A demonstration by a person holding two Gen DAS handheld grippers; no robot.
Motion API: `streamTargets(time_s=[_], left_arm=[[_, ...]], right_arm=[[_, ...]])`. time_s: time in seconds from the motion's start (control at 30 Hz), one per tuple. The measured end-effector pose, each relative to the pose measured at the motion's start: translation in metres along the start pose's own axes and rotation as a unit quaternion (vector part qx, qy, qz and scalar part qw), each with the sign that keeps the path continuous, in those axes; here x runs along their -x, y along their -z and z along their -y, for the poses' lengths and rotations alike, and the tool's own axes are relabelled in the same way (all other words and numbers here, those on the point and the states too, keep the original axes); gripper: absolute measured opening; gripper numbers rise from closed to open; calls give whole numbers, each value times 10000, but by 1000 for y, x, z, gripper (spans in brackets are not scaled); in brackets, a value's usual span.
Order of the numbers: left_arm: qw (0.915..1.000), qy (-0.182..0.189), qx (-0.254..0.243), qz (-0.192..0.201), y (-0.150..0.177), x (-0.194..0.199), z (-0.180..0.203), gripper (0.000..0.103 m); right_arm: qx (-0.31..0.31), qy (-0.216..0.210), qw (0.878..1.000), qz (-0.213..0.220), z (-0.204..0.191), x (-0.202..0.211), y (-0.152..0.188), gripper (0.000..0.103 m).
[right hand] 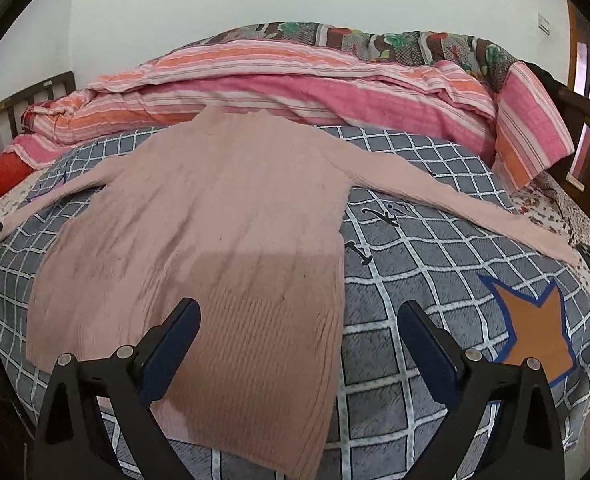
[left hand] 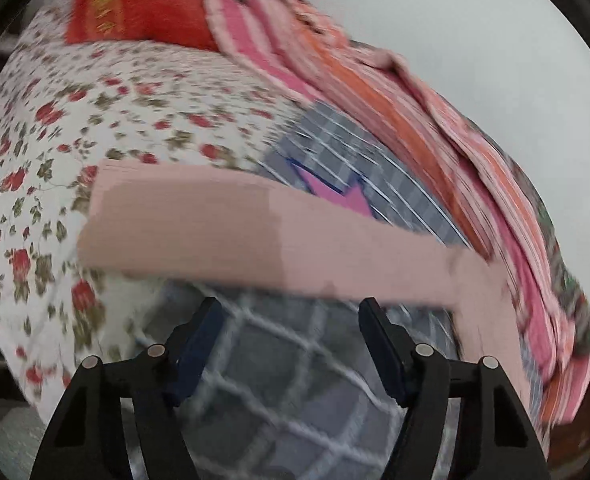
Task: Fold small clothes
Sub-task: 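Grasp the sweater sleeve with the left gripper and lift it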
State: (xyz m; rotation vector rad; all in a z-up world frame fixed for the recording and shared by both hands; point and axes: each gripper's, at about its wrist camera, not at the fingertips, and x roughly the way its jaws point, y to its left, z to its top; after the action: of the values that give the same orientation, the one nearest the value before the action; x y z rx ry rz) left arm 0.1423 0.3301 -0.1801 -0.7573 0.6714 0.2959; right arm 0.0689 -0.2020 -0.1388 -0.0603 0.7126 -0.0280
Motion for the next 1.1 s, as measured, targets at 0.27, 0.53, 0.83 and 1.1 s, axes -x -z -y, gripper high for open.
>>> streamTargets(time_s=[0.27, 0.53, 0.83, 1.1], left_arm=[[9961, -712, -34, 526, -29, -13, 0, 9], [9863, -539, -1104, 1101, -48, 17, 85, 7], [9690, 25, -2160, 1198, -31, 19, 227, 7], [9368, 677, -3322, 867, 38, -22, 378, 7]], right_arm=[[-119, 33, 9998, -169, 12, -15, -2, 98], [-252, 37, 9996, -144, 35, -18, -6, 98], [-425, 78, 9991, -10, 67, -9, -6, 98], [-701, 210, 9973, 88, 106, 2, -8, 98]])
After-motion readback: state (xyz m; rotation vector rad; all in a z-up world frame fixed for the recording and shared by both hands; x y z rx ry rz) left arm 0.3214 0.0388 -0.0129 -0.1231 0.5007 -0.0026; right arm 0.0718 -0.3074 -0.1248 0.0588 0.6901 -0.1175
